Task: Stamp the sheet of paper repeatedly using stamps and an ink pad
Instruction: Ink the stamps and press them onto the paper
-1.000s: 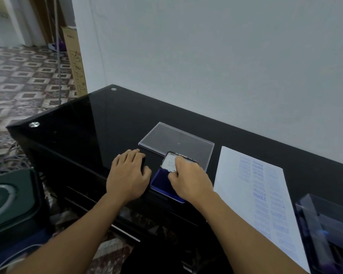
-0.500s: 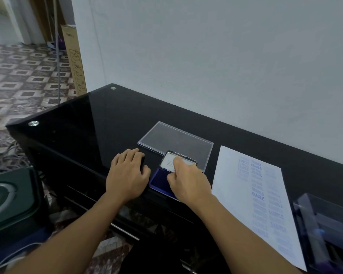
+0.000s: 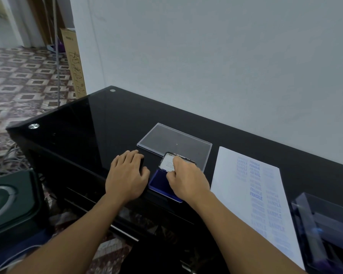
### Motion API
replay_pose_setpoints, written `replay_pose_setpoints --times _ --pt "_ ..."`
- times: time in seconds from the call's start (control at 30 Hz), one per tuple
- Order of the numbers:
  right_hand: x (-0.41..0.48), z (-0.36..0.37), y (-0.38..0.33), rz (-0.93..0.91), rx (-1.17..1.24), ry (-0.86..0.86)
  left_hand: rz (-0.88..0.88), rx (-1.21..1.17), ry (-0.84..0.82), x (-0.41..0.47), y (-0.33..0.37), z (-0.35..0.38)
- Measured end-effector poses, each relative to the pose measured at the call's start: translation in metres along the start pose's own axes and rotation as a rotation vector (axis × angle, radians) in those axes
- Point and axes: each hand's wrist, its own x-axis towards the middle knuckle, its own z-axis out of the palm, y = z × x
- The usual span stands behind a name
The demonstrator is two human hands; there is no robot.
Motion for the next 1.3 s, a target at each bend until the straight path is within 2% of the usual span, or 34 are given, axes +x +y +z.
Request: replay_pose_setpoints --times 0.4,0.57,0.77,0.83,0.97,1.3 --pt "-0.009 -0.010 -0.004 0.001 0.026 -0.047 0.014 -0.009 -0.020 0.000 -0.002 0.000" --pt "-0.013 -0.019 -0.004 0.015 0.047 -0.094 -0.002 -0.074 -0.088 0.003 -0.005 -0.003" --pt "-0.032 -0.038 0.004 0.008 0.099 -0.062 -0.061 -0.150 -0.215 0.008 0.001 -0.014" --pt "-0.039 -0.044 0.010 0.010 0.092 -0.049 -0.086 -0.192 -0.189 0.008 0.014 -0.018" --pt "-0.050 -0.053 0.026 0.052 0.097 0.007 0.014 -0.315 -0.150 -0.002 0.055 -0.026" --pt "-0.079 -0.083 0.090 0.228 0.083 0.028 0.229 -0.377 -0.156 -0.005 0.128 -0.029"
